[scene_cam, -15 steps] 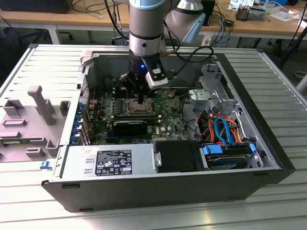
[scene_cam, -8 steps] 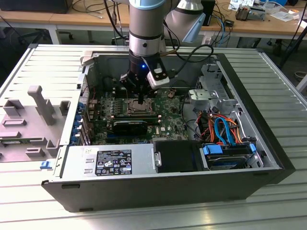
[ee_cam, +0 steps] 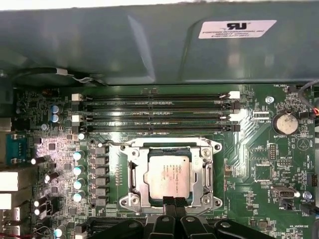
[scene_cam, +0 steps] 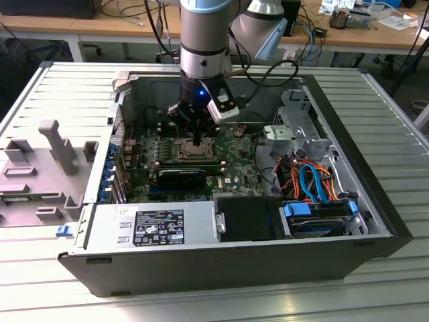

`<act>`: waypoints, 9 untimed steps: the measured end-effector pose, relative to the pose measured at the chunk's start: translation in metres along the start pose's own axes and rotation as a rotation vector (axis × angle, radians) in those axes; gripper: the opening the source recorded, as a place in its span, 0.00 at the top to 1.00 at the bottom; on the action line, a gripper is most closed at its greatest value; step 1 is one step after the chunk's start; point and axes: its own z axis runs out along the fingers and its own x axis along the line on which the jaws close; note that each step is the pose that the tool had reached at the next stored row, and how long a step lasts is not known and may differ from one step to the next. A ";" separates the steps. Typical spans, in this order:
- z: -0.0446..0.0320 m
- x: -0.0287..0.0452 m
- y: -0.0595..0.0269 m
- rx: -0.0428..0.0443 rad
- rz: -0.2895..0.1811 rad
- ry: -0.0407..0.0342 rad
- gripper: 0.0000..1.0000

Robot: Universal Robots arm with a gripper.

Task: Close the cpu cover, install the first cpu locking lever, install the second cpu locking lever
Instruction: 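Install the second cpu locking lever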

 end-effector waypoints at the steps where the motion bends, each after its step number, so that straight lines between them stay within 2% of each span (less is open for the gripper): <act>1: 0.0000 0.0000 0.0000 0.0002 -0.009 -0.0003 0.89; 9: 0.0000 0.0000 0.0000 0.0019 -0.065 -0.0017 0.89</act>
